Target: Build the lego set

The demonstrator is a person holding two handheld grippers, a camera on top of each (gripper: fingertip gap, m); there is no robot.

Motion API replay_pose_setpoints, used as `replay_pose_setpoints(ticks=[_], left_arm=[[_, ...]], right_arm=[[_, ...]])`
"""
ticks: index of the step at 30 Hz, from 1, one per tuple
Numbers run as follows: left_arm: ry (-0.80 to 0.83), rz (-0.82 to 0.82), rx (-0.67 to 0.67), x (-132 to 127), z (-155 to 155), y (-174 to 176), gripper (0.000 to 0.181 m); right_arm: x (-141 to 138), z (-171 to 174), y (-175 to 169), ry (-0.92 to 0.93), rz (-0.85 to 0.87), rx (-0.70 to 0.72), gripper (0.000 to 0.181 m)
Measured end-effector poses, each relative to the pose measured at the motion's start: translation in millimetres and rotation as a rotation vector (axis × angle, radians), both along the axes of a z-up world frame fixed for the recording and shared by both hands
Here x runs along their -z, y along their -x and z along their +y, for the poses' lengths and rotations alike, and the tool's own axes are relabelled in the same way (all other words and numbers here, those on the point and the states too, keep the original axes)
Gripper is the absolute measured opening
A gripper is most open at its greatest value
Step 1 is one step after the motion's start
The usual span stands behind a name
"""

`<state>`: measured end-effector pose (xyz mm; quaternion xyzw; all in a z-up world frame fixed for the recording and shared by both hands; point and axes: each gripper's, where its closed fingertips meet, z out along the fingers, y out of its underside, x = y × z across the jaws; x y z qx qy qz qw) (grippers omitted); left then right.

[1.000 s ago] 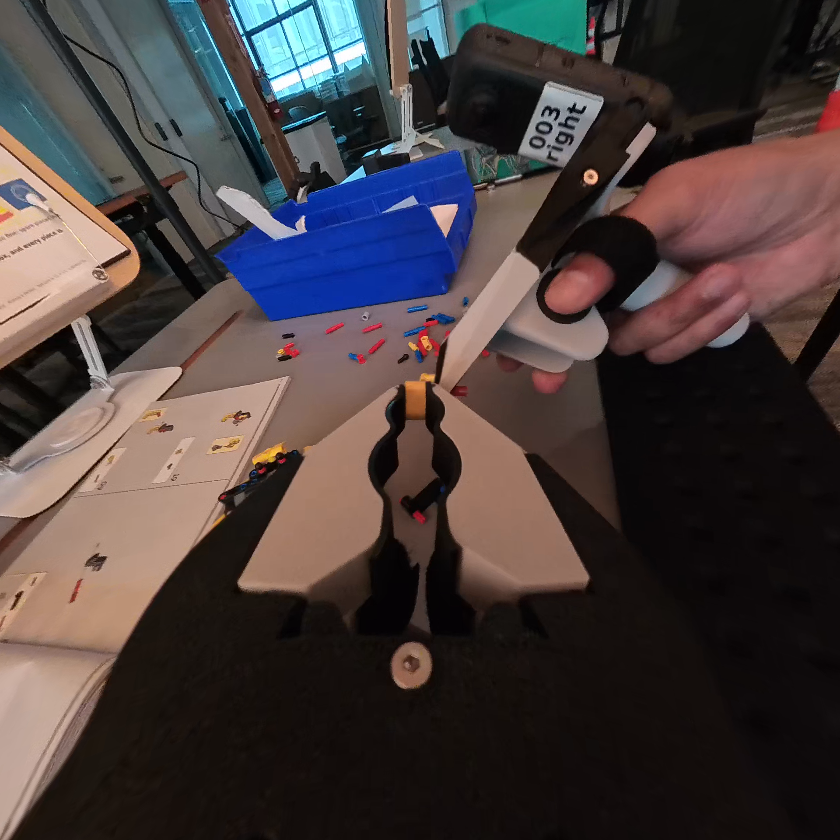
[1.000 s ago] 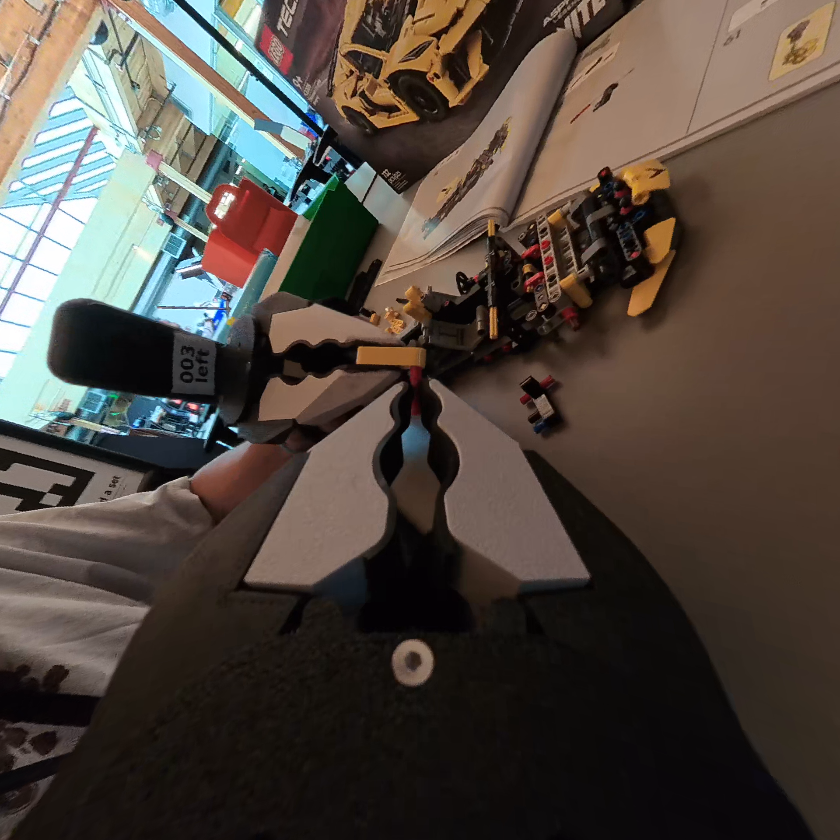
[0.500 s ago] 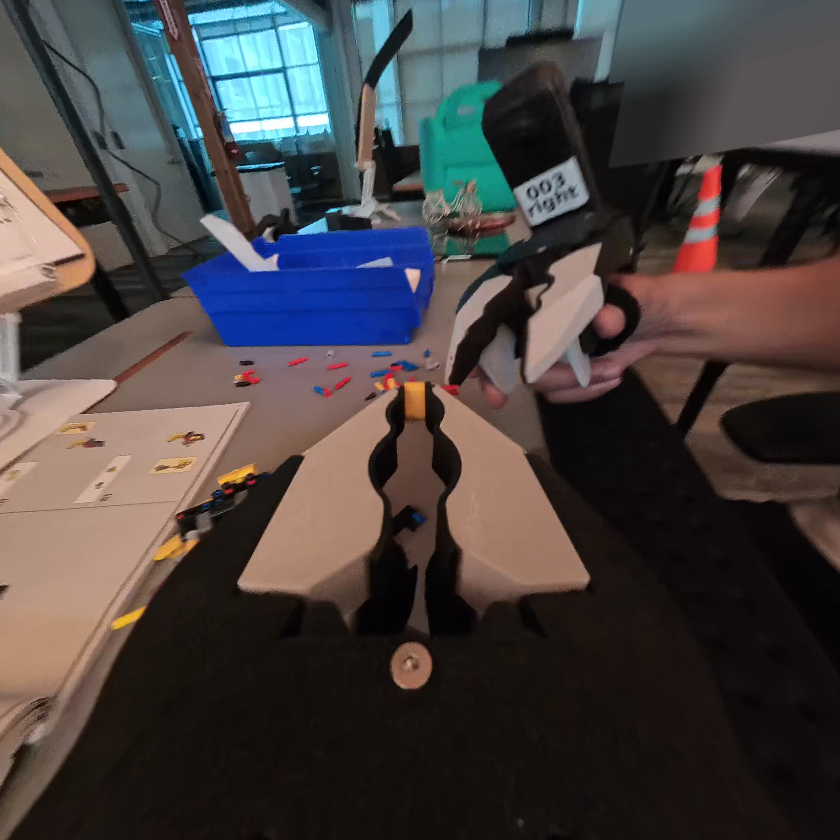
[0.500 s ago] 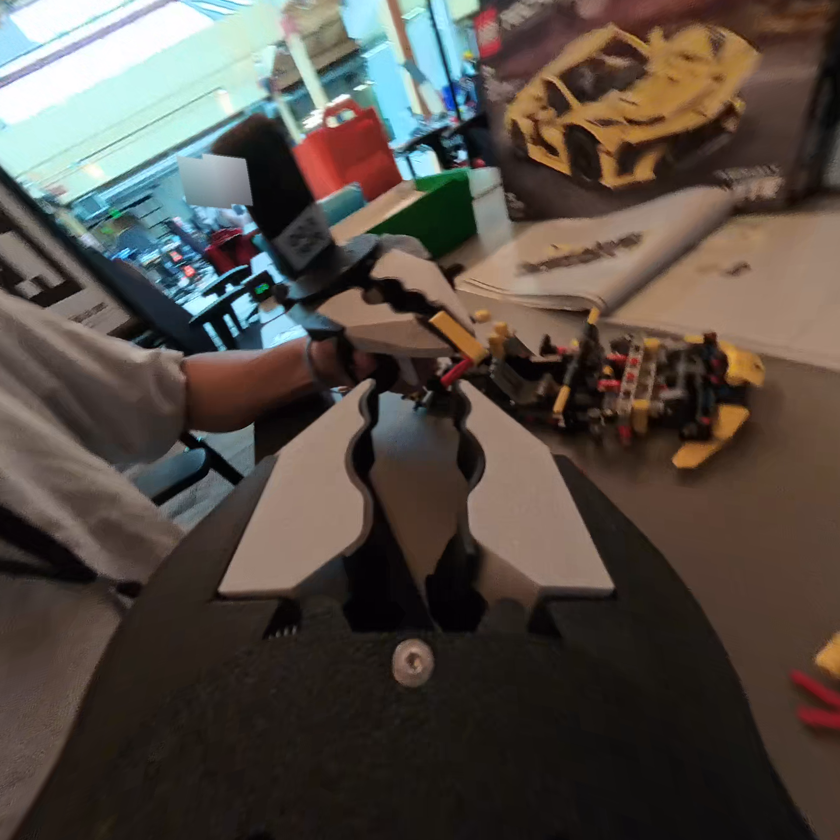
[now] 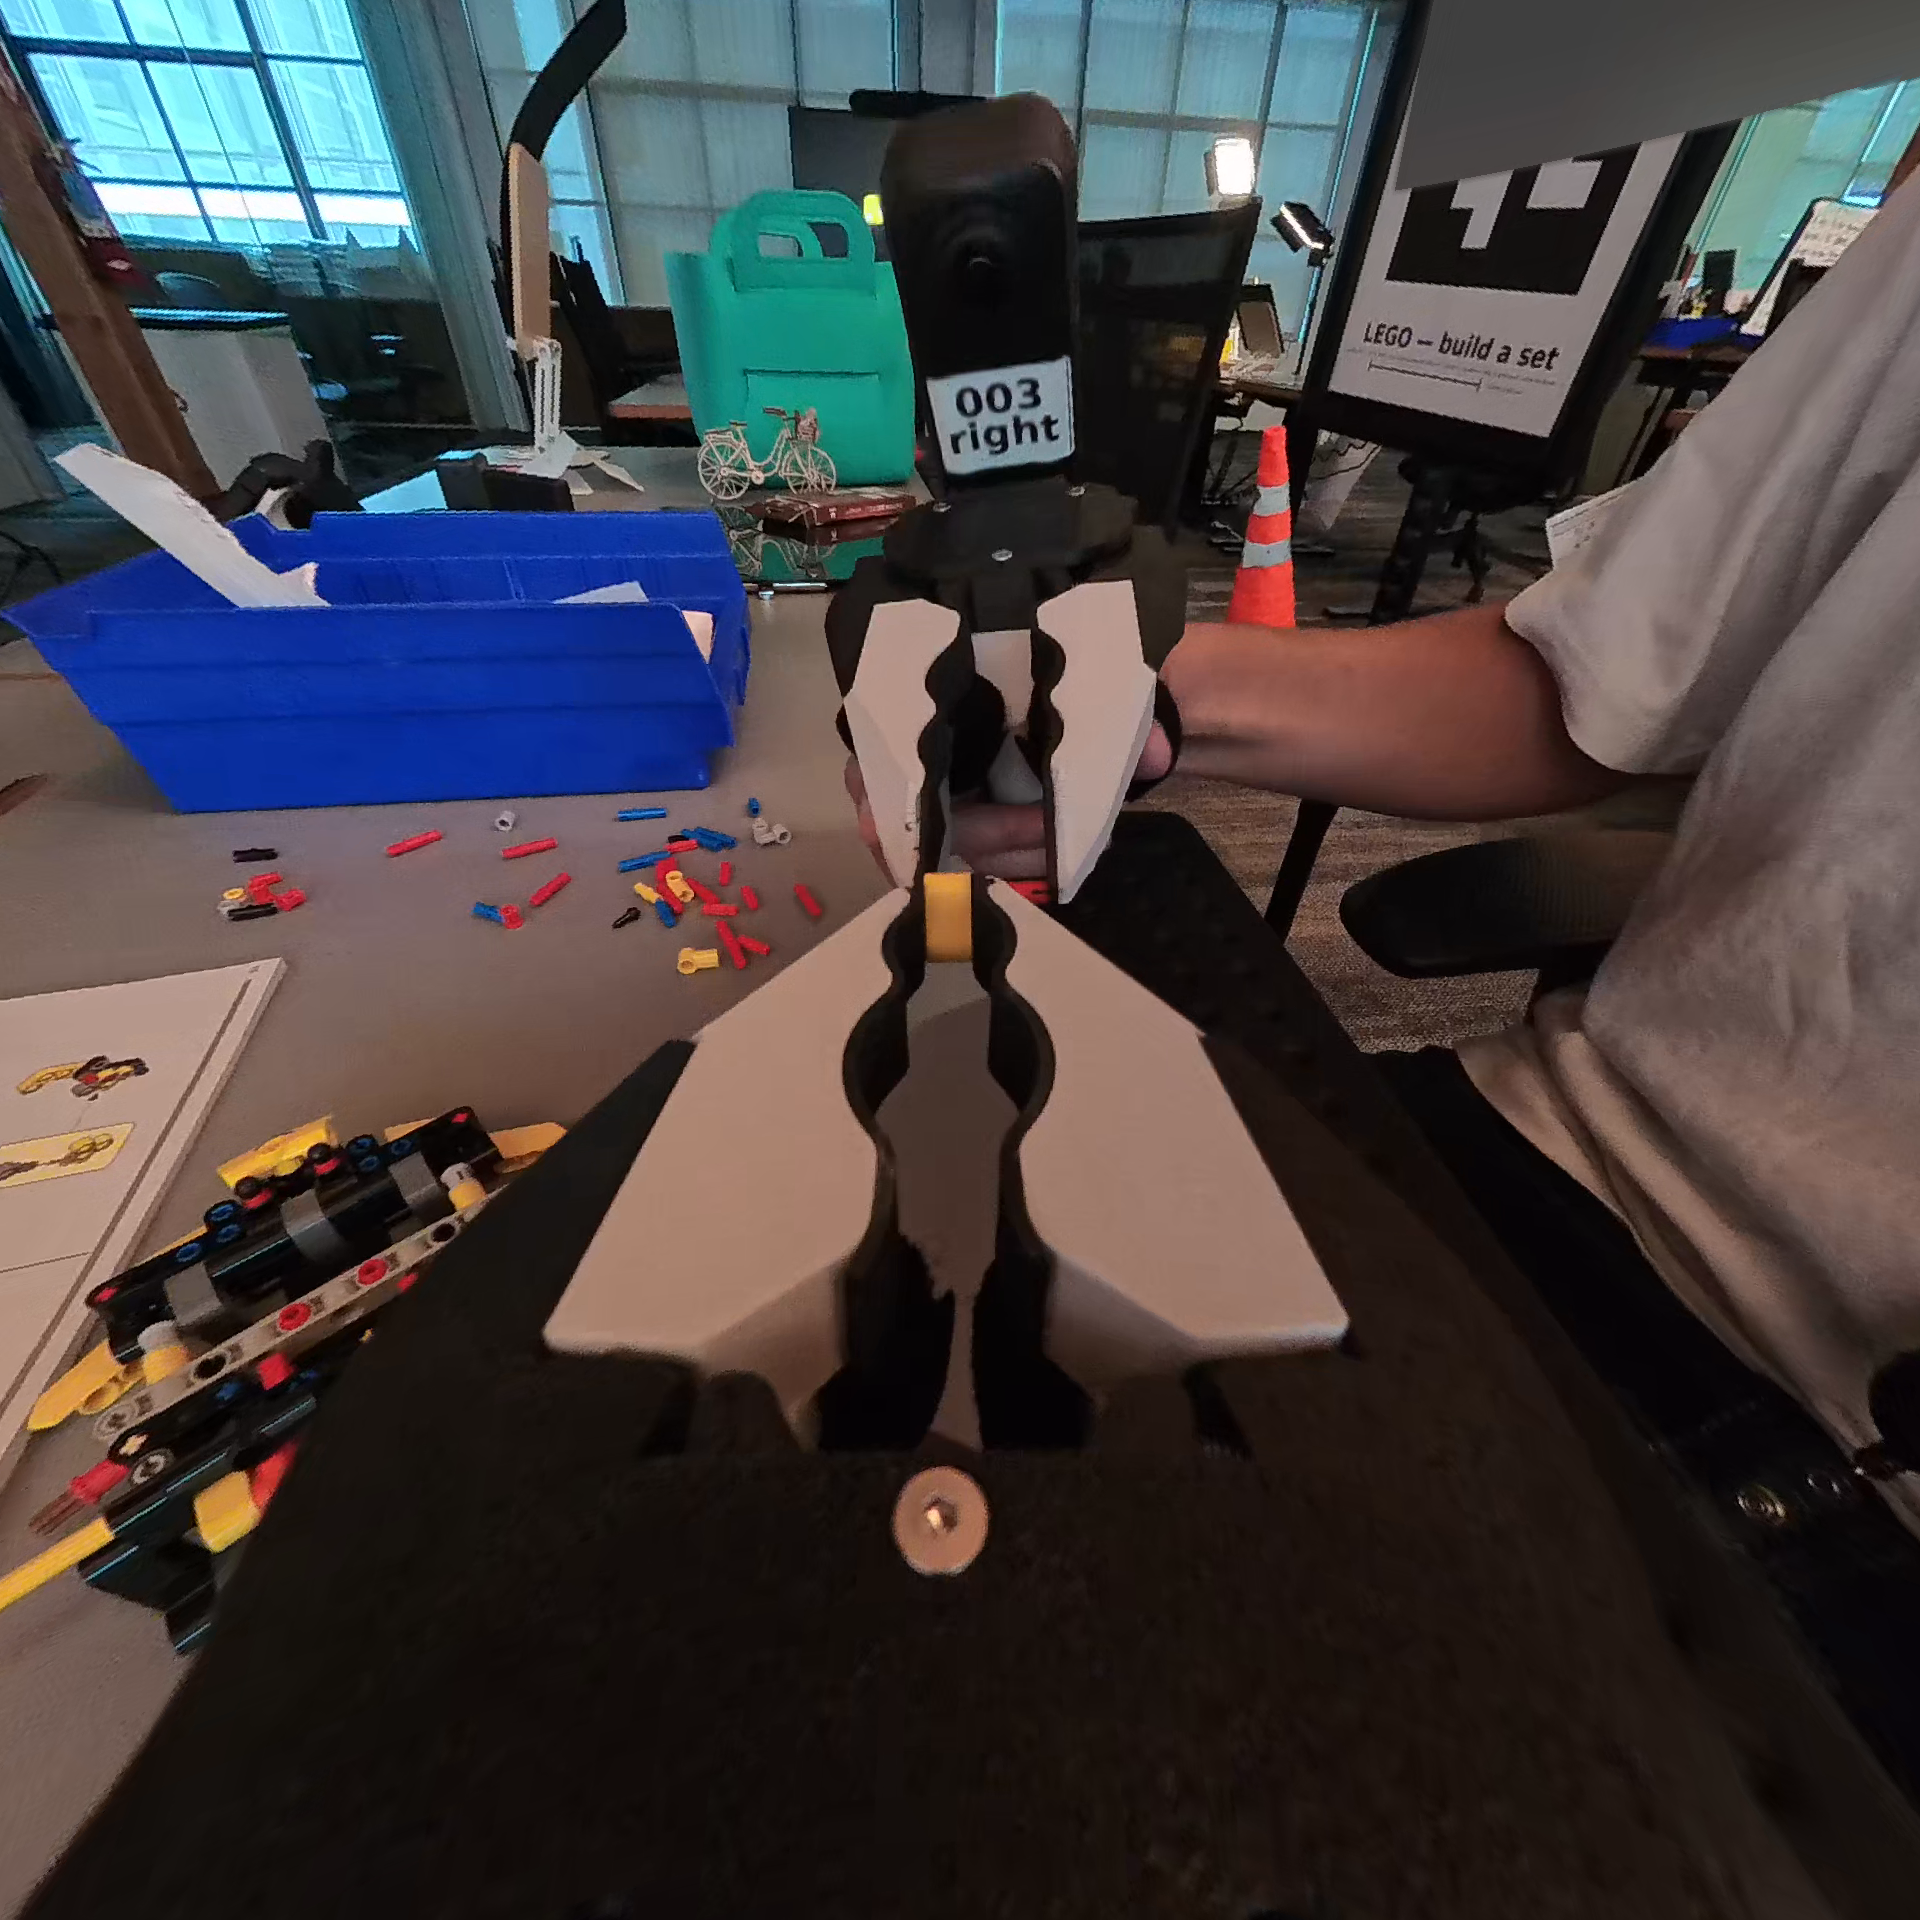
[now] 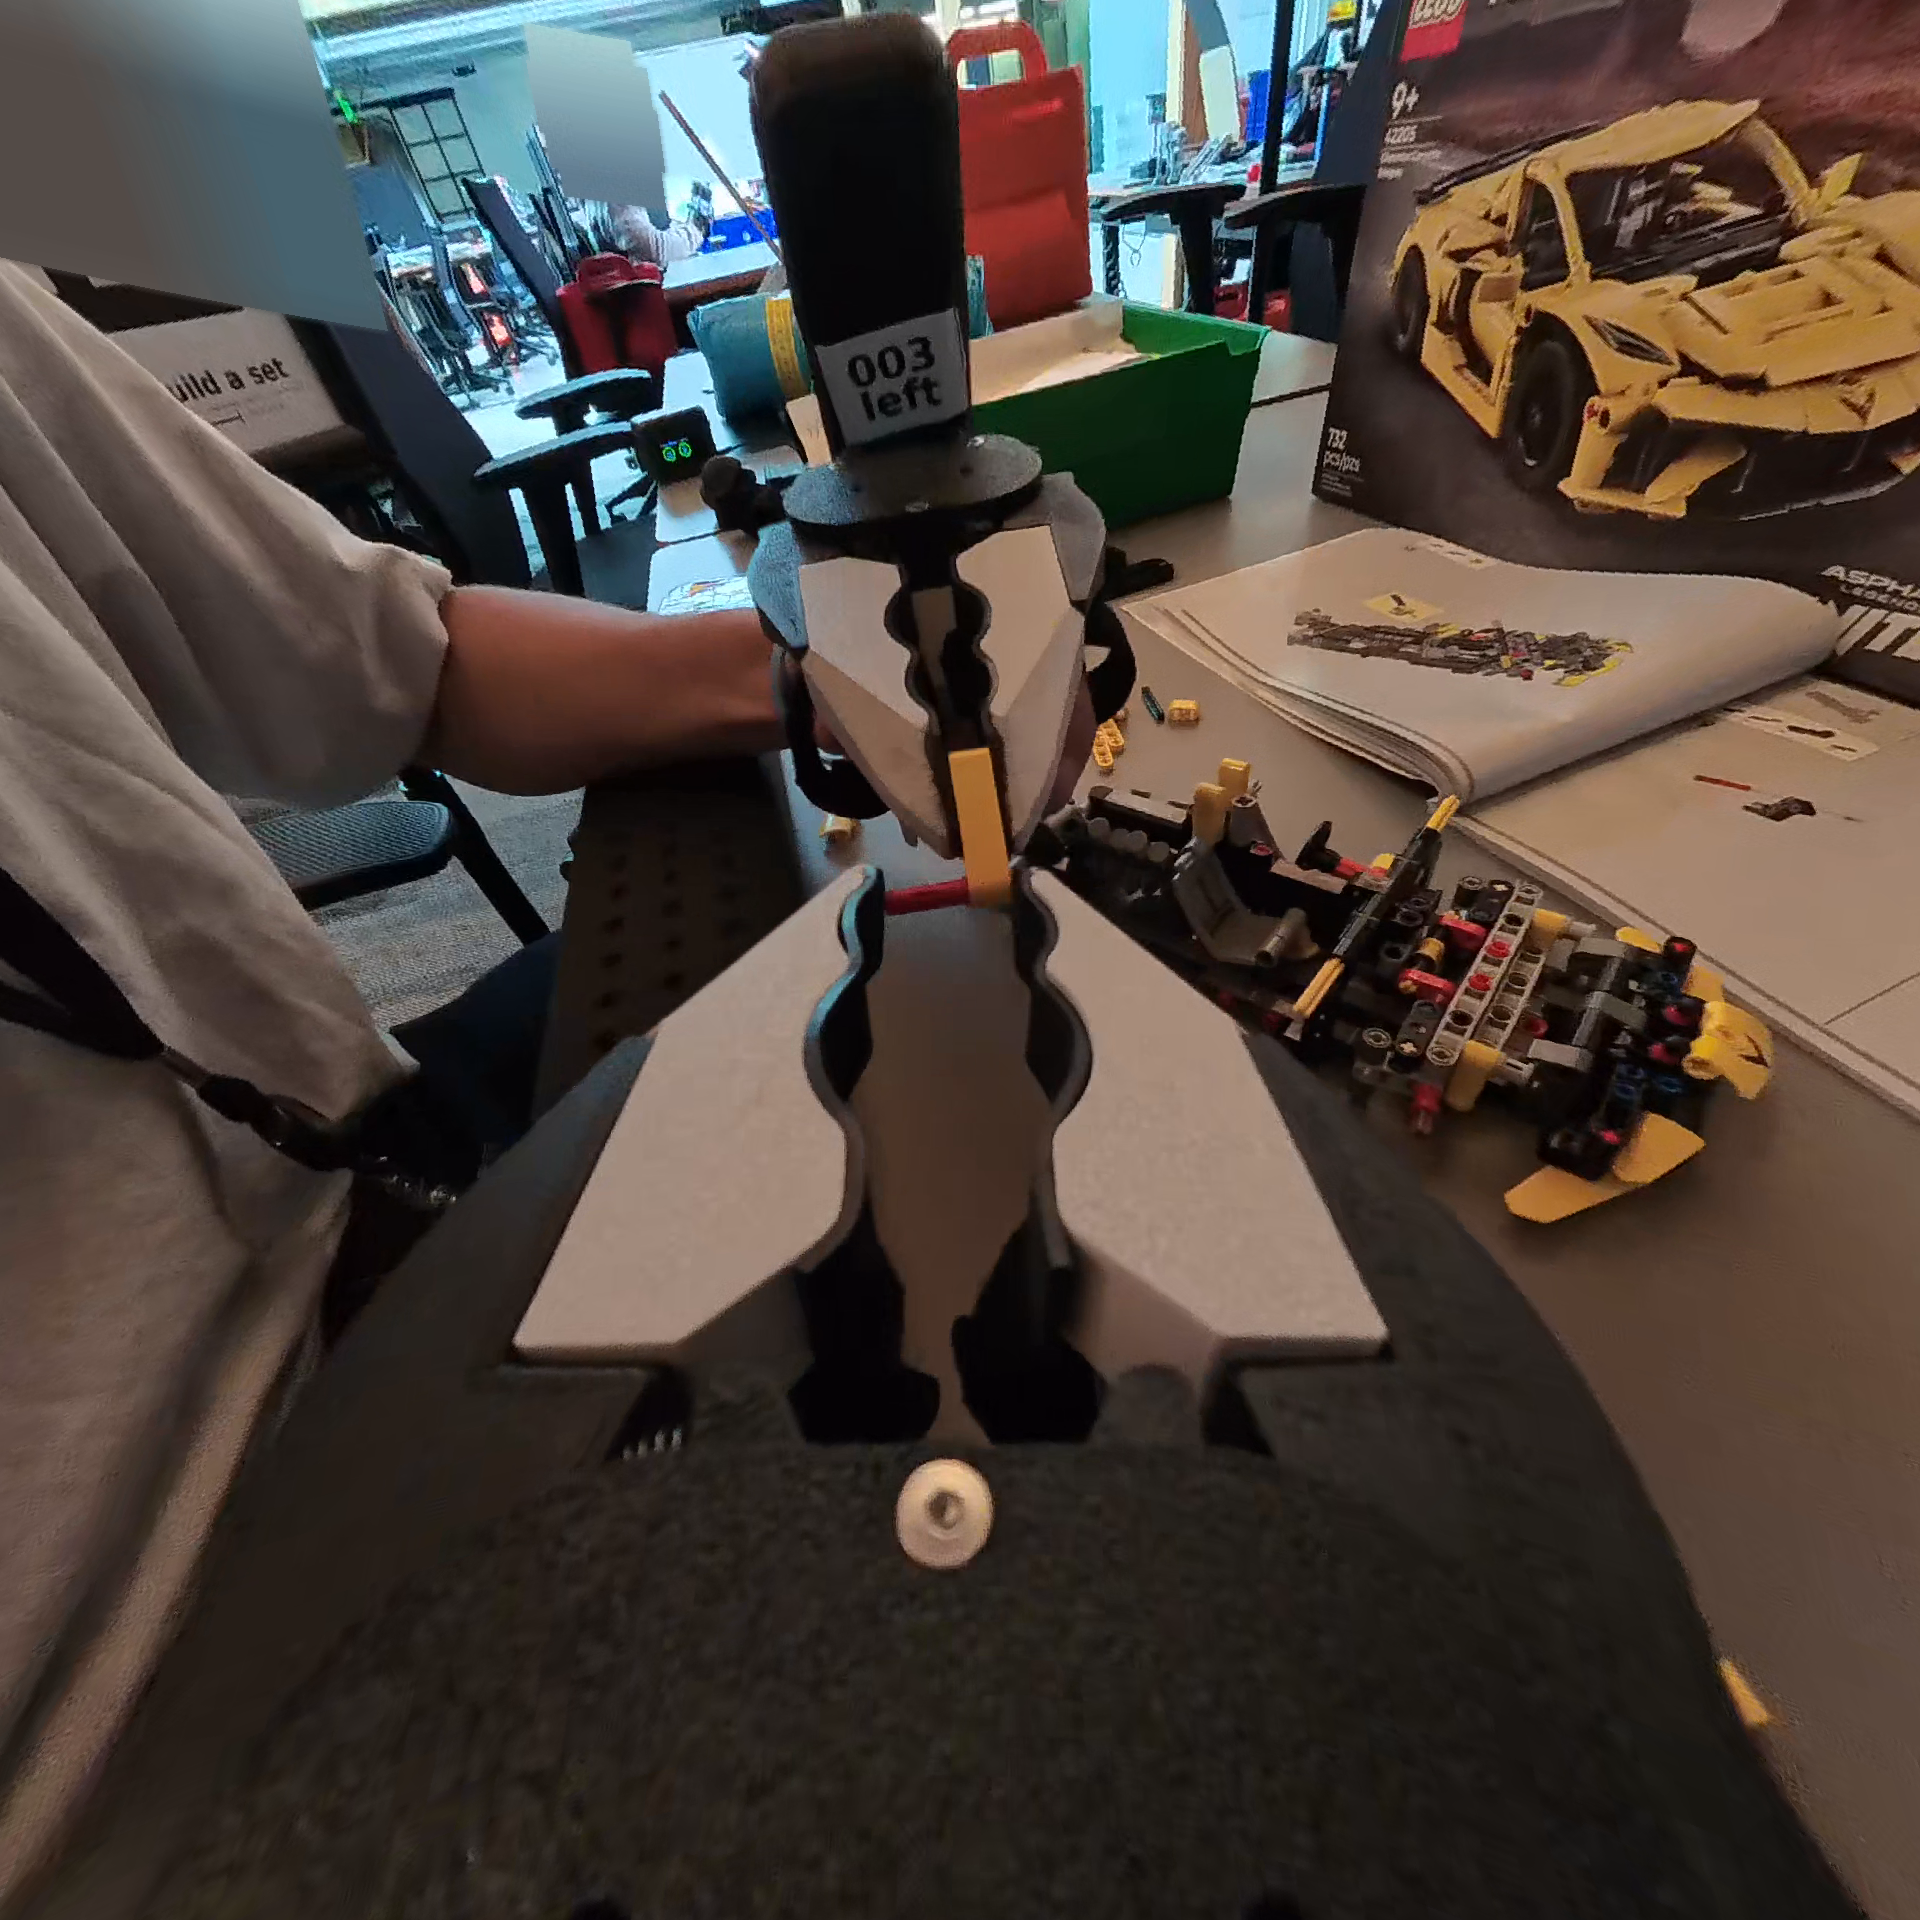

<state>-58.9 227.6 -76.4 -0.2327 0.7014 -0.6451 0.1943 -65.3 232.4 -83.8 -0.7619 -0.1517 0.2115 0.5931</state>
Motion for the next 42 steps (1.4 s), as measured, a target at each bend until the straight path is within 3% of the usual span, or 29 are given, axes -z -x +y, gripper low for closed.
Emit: replay_pose_setpoints(ticks=[8, 13, 19, 25, 26, 32, 37, 42], left_arm=[[-0.004, 0.040, 0.028, 7.4, -5.8, 2.9, 0.009], [-0.038, 0.074, 0.058, 10.8, -3.3, 9.2, 0.009], [-0.023, 0.139, 0.003, 19.2, 11.4, -2.2, 0.009], [-0.023, 0.154, 0.001, 23.7, 10.5, -4.6, 0.009], [-0.026, 0.151, -0.007, 24.4, 11.5, -6.0, 0.002], [0.070, 0.126, -0.037, 8.7, 20.5, -10.8, 0.001], [0.051, 0.136, -0.087, 11.8, 28.2, -16.6, 0.004], [0.015, 0.161, -0.151, 21.9, 31.7, -26.0, 0.009]], right_arm=[[8.7, -5.5, 2.6, 0.051, -0.069, -0.023, 0.023], [10.6, -3.5, 9.6, 0.043, 0.030, -0.080, 0.022], [14.6, 10.1, -2.8, -0.046, 0.146, -0.034, 0.023], [6.0, 2.6, -11.8, -0.074, 0.203, -0.038, 0.023], [2.1, 1.9, -14.5, -0.100, 0.207, -0.026, 0.023], [7.9, 2.1, -18.8, -0.077, 0.198, -0.023, 0.023], [1.3, 6.1, -55.0, -0.127, 0.223, 0.149, 0.023], [9.3, 9.5, -99.8, -0.078, 0.380, 0.327, 0.023]])
